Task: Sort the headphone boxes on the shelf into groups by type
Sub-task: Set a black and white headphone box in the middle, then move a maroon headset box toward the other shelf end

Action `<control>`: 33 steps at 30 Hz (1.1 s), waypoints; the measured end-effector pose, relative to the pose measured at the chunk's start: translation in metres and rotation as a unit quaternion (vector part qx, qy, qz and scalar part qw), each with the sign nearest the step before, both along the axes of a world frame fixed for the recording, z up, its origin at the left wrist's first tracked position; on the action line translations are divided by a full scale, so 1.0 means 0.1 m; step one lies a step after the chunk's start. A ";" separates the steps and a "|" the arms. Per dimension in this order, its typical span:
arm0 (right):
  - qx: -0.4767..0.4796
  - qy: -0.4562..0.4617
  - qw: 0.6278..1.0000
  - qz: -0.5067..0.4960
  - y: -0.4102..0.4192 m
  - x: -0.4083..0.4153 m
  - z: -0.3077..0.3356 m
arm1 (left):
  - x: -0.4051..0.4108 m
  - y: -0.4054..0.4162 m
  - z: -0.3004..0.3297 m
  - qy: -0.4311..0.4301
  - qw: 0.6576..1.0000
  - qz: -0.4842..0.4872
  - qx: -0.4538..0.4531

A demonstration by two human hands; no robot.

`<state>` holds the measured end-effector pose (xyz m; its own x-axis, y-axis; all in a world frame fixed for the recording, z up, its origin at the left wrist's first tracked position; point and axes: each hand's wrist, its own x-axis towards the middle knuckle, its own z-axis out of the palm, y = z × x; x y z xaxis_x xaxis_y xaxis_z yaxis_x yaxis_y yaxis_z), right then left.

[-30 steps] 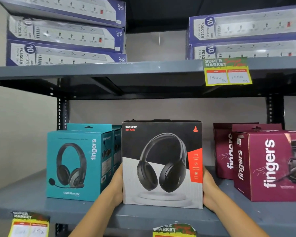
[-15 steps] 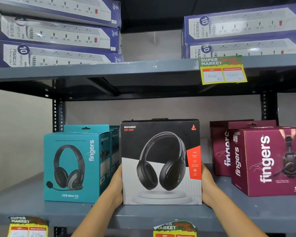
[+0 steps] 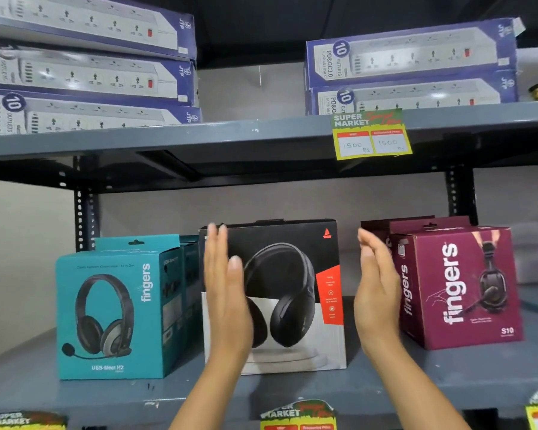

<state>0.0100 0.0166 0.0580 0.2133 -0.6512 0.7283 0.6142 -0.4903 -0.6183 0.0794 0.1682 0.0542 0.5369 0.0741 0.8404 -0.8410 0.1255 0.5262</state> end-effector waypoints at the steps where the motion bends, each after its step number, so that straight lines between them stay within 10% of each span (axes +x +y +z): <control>1: -0.008 -0.017 1.000 0.013 0.05 -0.06 0.07 | -0.11 -0.09 0.07 -0.019 1.000 -0.020 0.013; 23: -0.043 -0.018 0.997 -0.055 -1.29 -0.84 0.13 | -0.71 -2.21 -0.12 0.075 0.967 -0.242 0.033; 29: 0.177 0.109 0.976 -0.064 -2.78 -0.72 -0.12 | -0.32 -2.57 -0.22 0.308 0.901 -0.294 0.083; 33: 0.290 0.251 0.917 0.106 -3.22 -0.64 -0.40 | -0.18 -2.82 -0.42 0.279 0.897 -0.298 0.169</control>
